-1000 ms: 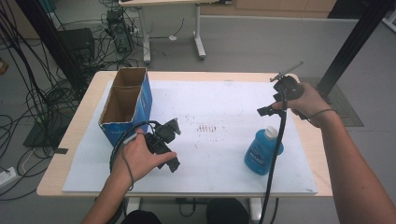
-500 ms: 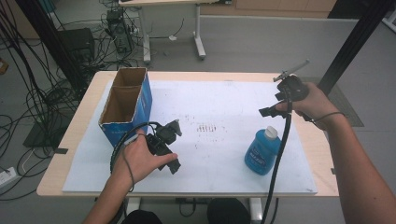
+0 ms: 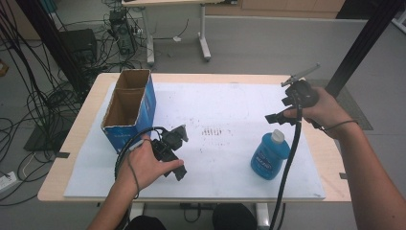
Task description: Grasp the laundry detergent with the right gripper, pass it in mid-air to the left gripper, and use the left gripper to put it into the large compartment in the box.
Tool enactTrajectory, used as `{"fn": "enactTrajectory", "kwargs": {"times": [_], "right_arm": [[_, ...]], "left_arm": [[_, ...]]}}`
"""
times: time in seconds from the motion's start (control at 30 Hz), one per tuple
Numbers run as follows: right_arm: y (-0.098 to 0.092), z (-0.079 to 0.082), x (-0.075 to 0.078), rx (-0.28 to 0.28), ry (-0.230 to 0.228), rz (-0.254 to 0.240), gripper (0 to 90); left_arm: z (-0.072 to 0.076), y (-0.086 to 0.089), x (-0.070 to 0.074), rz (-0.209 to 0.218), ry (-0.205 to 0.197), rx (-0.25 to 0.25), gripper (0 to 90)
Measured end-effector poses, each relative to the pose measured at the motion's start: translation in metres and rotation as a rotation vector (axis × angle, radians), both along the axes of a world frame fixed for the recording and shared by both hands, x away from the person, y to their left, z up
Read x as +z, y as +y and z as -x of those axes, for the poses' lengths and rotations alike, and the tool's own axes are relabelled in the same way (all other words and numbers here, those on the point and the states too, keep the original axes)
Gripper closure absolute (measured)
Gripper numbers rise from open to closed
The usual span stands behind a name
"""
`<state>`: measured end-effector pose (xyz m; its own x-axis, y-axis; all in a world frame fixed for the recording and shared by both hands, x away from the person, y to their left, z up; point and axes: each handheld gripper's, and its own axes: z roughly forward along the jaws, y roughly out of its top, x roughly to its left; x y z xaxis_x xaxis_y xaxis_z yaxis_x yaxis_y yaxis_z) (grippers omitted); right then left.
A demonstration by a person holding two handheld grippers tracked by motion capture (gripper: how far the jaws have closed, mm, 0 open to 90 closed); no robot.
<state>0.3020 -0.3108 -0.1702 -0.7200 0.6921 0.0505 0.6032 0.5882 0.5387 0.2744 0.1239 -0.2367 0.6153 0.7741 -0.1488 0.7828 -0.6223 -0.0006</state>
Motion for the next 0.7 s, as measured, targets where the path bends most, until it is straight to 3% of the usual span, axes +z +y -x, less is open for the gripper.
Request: {"fn": "enactTrajectory", "kwargs": {"times": [0.7], "right_arm": [[0.006,0.022,0.008,0.043,0.000,-0.030,5.7]], "left_arm": [[0.006,-0.003,0.002,-0.009,0.008,-0.007,7.3]]}}
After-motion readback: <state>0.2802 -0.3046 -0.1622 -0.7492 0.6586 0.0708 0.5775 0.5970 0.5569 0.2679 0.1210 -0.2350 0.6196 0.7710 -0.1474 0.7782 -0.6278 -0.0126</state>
